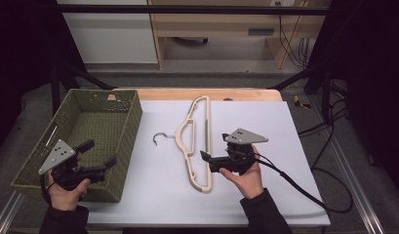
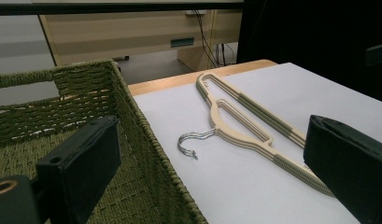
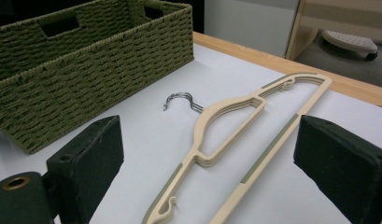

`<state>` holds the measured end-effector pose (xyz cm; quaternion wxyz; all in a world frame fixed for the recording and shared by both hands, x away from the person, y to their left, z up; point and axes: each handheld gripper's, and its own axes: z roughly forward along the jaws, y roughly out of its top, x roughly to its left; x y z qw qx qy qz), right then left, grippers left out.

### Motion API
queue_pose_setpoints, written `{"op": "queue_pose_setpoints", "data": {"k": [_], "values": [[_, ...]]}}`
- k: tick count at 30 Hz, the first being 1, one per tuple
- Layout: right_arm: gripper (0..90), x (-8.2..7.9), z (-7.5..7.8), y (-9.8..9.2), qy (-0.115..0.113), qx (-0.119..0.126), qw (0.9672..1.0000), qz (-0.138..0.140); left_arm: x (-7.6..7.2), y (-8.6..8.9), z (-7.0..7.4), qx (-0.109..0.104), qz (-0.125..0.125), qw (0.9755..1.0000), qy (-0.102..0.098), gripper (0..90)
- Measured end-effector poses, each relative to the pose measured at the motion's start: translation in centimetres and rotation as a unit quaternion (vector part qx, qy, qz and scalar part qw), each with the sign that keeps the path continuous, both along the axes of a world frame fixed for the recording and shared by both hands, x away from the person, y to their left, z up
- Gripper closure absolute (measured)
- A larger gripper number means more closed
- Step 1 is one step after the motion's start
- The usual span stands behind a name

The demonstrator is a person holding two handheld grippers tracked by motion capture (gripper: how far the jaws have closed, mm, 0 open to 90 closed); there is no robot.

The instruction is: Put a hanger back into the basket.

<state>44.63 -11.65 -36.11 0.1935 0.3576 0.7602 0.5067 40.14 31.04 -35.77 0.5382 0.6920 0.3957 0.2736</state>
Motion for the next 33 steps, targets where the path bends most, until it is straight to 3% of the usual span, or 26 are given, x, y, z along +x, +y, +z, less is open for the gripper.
{"op": "queue_pose_setpoints", "data": {"k": [8,16,21,25,33], "values": [[12.4,1.3,-1.7,2.9,0.029,-0.018,0.9993,0.016,0.0,0.2,0.0,-0.002,0.004,1.0,-0.001,4.1],[17.7,1.9,-3.8,4.4,0.049,-0.044,0.9978,0.011,0.0,0.2,0.0,0.001,0.002,1.0,0.0,4.2],[19.6,2.6,-5.5,5.2,0.076,-0.06,0.9953,0.001,0.1,0.1,-0.1,0.001,0.003,1.0,0.0,4.1],[21.5,2.9,-6.4,5.6,0.08,-0.072,0.9942,-0.006,0.1,0.1,-0.1,0.001,0.003,1.0,0.0,4.2],[36.1,3.6,-8.8,6.6,0.117,-0.09,0.989,-0.001,0.1,0.0,-0.2,0.006,0.002,1.0,0.002,4.2]]}}
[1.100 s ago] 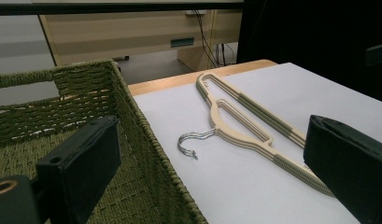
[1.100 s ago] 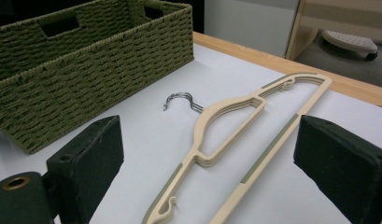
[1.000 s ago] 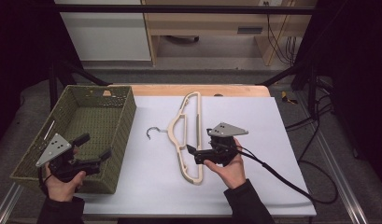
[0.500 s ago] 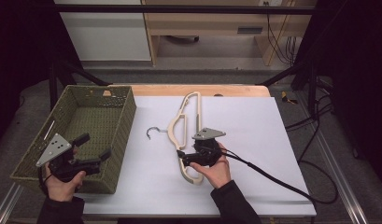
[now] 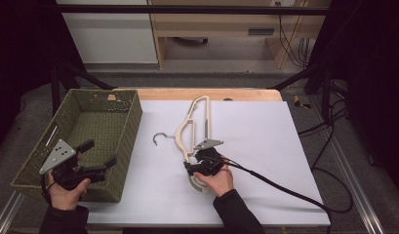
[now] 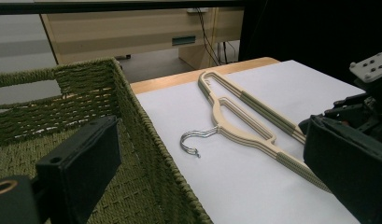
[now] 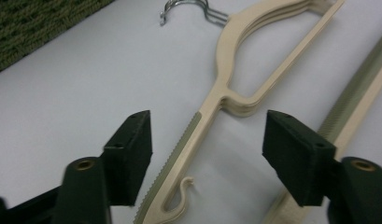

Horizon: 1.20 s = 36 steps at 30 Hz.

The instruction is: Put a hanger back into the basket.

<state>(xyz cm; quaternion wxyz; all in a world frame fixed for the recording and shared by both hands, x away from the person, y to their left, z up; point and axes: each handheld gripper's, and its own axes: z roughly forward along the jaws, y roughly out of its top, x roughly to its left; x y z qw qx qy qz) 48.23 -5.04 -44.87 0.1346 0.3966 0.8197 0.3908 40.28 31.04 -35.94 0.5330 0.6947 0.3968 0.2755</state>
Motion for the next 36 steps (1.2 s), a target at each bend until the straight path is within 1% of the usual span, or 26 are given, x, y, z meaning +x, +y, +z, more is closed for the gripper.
{"op": "queue_pose_setpoints", "data": {"k": [3,4,7,8,9,10,12,13,15,16,17,18,19,23,26,28,30,31,33,34,36], "values": [[41.9,0.1,-0.8,0.4,0.018,0.001,0.9998,-0.001,0.0,0.0,0.0,0.0,-0.001,1.0,0.0,4.2],[44.5,0.2,-1.2,0.6,0.029,-0.003,0.9996,-0.001,0.0,0.0,0.0,0.0,-0.001,1.0,0.0,4.2],[47.6,0.2,-1.7,0.8,0.042,-0.004,0.9991,-0.007,0.1,-0.1,-0.1,-0.001,0.0,1.0,0.001,4.2],[47.6,0.2,-1.7,0.8,0.042,-0.004,0.9991,-0.007,0.1,-0.1,-0.1,-0.001,0.0,1.0,0.001,4.3],[48.9,0.4,-2.0,0.9,0.048,0.001,0.9988,-0.008,0.1,-0.1,-0.1,0.001,-0.001,1.0,0.002,4.3],[48.9,0.4,-2.0,0.9,0.048,0.001,0.9988,-0.008,0.1,-0.2,-0.1,0.002,-0.002,1.0,0.002,4.3],[51.4,0.5,-2.3,1.0,0.051,0.001,0.9987,-0.008,0.1,-0.3,-0.2,0.001,-0.002,1.0,0.002,4.3],[54.4,0.6,-2.4,1.1,0.059,0.004,0.9982,-0.011,0.1,-0.3,-0.2,0.005,-0.003,1.0,0.003,4.3],[56.0,0.7,-2.5,1.1,0.063,0.006,0.998,-0.011,0.1,-0.3,-0.2,0.004,-0.003,1.0,0.004,4.3],[57.9,0.7,-2.5,1.2,0.065,0.009,0.9978,-0.01,0.2,-0.3,-0.2,0.004,-0.004,1.0,0.004,4.4],[62.7,0.7,-2.5,1.3,0.066,0.011,0.9977,-0.009,0.2,-0.3,-0.3,0.005,-0.004,1.0,0.005,4.4],[62.7,0.7,-2.5,1.3,0.066,0.011,0.9977,-0.009,0.2,-0.4,-0.3,0.005,-0.004,1.0,0.005,4.4],[64.6,0.7,-2.5,1.3,0.071,0.012,0.9974,-0.009,0.2,-0.4,-0.3,0.005,-0.004,1.0,0.005,4.4],[67.4,0.7,-2.4,1.4,0.09,0.019,0.9955,-0.022,0.1,-0.4,-0.2,0.004,-0.004,1.0,0.004,4.4],[69.0,0.8,-2.4,1.3,0.095,0.017,0.9949,-0.029,0.1,-0.3,-0.2,0.004,-0.004,1.0,0.004,4.5],[71.9,1.0,-2.3,1.3,0.11,0.024,0.993,-0.036,0.1,-0.3,-0.3,0.005,-0.004,1.0,0.004,4.5],[73.0,1.1,-2.3,1.2,0.115,0.028,0.9923,-0.038,0.1,-0.3,-0.3,0.005,-0.004,1.0,0.004,4.5],[73.3,1.1,-2.2,1.2,0.121,0.031,0.9914,-0.04,0.1,-0.4,-0.3,0.005,-0.004,1.0,0.004,4.5],[73.5,1.1,-2.2,1.2,0.122,0.029,0.9912,-0.042,0.1,-0.4,-0.2,0.005,-0.004,1.0,0.003,4.5],[73.5,1.0,-2.1,1.2,0.127,0.029,0.9904,-0.047,0.1,-0.4,-0.2,0.004,-0.004,1.0,0.003,4.5],[73.5,1.0,-1.9,1.1,0.126,0.029,0.9904,-0.049,0.1,-0.3,-0.2,0.004,-0.004,1.0,0.003,4.5]]}}
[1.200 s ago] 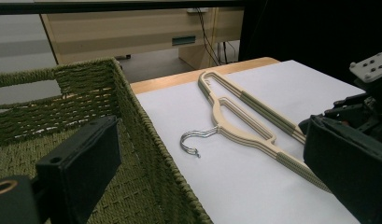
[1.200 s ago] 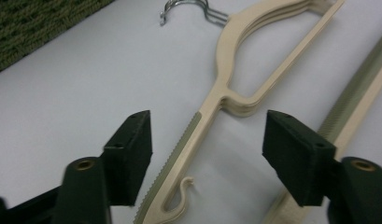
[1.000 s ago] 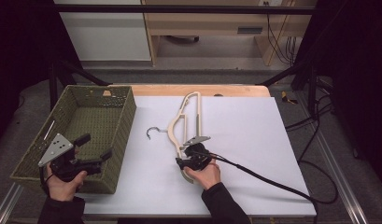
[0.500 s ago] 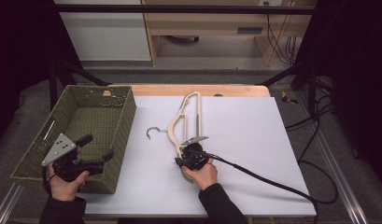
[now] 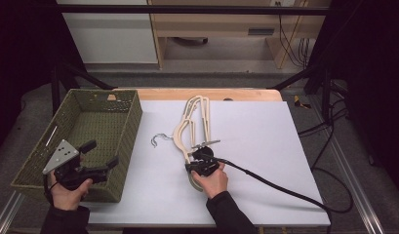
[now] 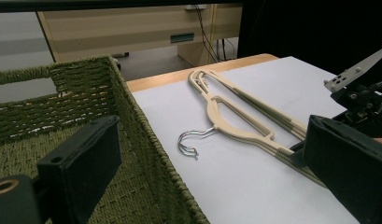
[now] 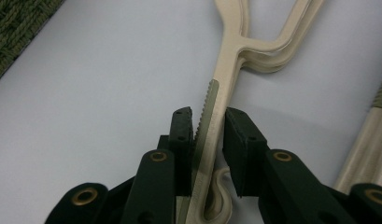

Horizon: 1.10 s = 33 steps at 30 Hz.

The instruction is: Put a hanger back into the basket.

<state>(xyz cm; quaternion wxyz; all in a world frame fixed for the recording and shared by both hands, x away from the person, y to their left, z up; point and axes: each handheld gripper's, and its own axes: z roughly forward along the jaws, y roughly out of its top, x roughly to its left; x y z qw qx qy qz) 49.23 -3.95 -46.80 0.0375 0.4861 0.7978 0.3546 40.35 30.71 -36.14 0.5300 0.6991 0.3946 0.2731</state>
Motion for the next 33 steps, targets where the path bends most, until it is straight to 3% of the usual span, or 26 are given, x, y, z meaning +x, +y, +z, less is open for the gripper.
{"op": "queue_pose_setpoints", "data": {"k": [12,19,22,25,33], "values": [[76.5,0.0,1.0,-0.6,0.0,0.013,0.9997,-0.023,0.0,-0.2,0.0,0.002,-0.002,1.0,0.0,4.6],[77.9,0.1,1.6,-1.5,0.001,0.026,0.9995,-0.018,-0.1,-0.4,0.1,0.006,-0.006,1.0,0.0,4.7],[80.5,0.0,1.8,-1.9,-0.008,0.021,0.9994,-0.027,-0.1,-0.5,0.1,0.004,-0.006,1.0,-0.001,4.7],[80.7,0.0,1.9,-2.5,0.005,0.043,0.9989,-0.016,-0.2,-0.7,0.1,0.004,-0.009,1.0,-0.001,4.7],[80.9,-0.2,2.3,-3.2,-0.003,0.039,0.9992,-0.007,-0.3,-1.6,0.2,0.016,-0.023,0.9996,-0.001,4.8]]}}
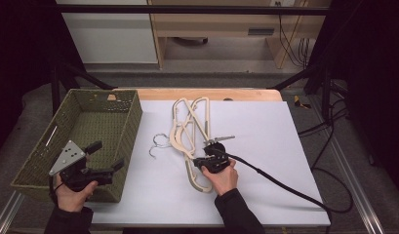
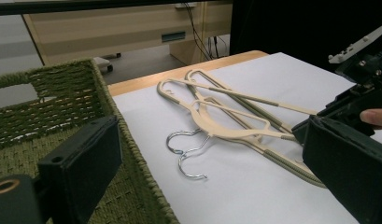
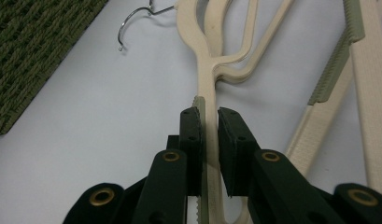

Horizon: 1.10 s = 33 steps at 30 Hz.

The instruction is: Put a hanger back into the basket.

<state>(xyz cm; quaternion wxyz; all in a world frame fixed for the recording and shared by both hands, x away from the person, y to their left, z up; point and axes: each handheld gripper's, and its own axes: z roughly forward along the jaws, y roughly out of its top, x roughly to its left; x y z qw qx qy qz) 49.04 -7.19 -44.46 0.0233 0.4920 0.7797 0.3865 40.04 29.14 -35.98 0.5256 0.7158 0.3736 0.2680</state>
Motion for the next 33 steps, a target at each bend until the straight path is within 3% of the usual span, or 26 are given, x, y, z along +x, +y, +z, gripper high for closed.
{"op": "queue_pose_setpoints", "data": {"k": [4,5,14,23,24,28,33], "values": [[80.8,0.0,-0.1,-0.3,-0.001,-0.004,1.0,0.004,0.0,-0.4,0.0,0.005,-0.003,1.0,0.0,4.7],[80.8,0.0,-0.5,-0.2,-0.001,-0.014,0.9999,0.006,0.0,-0.4,0.0,0.006,-0.005,1.0,0.0,4.8],[80.4,0.1,-2.1,0.0,0.002,-0.021,0.9997,0.011,0.0,-0.5,-0.1,0.006,-0.005,1.0,0.002,4.8],[75.8,0.0,-2.4,0.1,-0.029,-0.043,0.9985,0.014,0.0,-0.6,-0.2,0.007,-0.005,1.0,0.003,4.8],[70.6,-0.1,-2.4,0.2,-0.045,-0.053,0.9975,0.015,0.0,-0.6,-0.2,0.007,-0.006,1.0,0.003,4.8],[67.6,-0.1,-2.6,0.3,-0.058,-0.07,0.9956,0.022,0.1,-0.7,-0.3,0.008,-0.007,0.9999,0.004,4.9],[70.5,-0.5,-2.8,0.8,-0.074,-0.104,0.9911,0.036,0.1,-1.0,-0.3,0.01,-0.011,0.9999,0.006,4.9]]}}
